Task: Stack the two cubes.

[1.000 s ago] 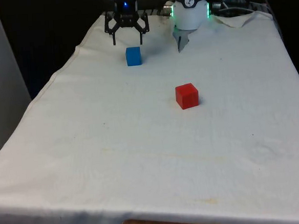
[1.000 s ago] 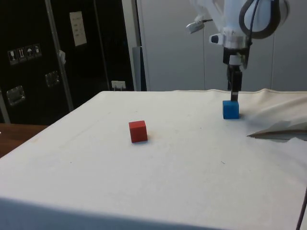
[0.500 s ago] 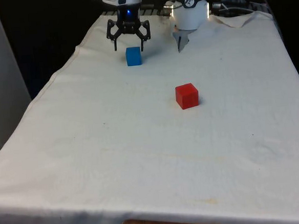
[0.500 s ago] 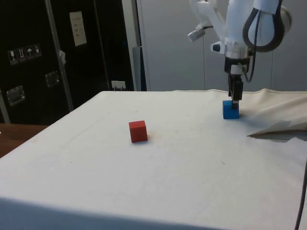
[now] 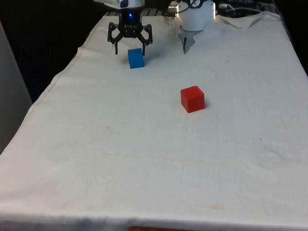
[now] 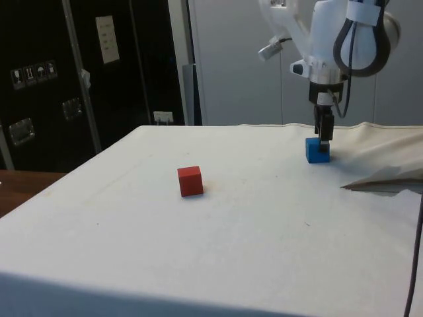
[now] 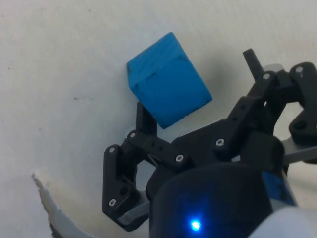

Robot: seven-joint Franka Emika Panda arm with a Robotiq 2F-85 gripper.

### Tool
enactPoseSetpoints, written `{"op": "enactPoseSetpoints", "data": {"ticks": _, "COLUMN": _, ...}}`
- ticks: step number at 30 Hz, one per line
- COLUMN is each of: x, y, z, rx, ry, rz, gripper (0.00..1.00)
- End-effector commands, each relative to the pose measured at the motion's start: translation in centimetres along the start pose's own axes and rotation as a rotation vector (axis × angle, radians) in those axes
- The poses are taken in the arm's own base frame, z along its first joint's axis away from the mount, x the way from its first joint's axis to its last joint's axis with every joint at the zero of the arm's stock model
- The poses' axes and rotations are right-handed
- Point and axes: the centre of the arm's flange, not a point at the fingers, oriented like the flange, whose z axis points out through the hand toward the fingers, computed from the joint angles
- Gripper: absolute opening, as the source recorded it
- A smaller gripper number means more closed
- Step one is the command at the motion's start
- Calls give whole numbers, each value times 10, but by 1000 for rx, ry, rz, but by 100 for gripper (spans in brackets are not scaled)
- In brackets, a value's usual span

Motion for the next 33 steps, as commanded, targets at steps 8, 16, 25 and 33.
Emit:
{"op": "enactPoseSetpoints", "data": {"ticks": 8, "x": 0, "y": -10, "z": -7, "rx": 30, "ry": 9, "rz": -5, "gripper": 100}}
{"op": "enactPoseSetpoints", "data": {"ticks": 16, "x": 4, "y": -14, "z": -8, "rx": 34, "ry": 7, "rz": -33, "gripper": 100}}
{"op": "enactPoseSetpoints", "data": {"ticks": 25, "x": 11, "y": -16, "z": -8, "rx": 37, "ry": 0, "rz": -59, "gripper": 100}}
{"op": "enactPoseSetpoints", "data": {"ticks": 33, "x": 7, "y": -15, "z": -5, "rx": 42, "ry": -15, "rz": -74, "gripper": 100}}
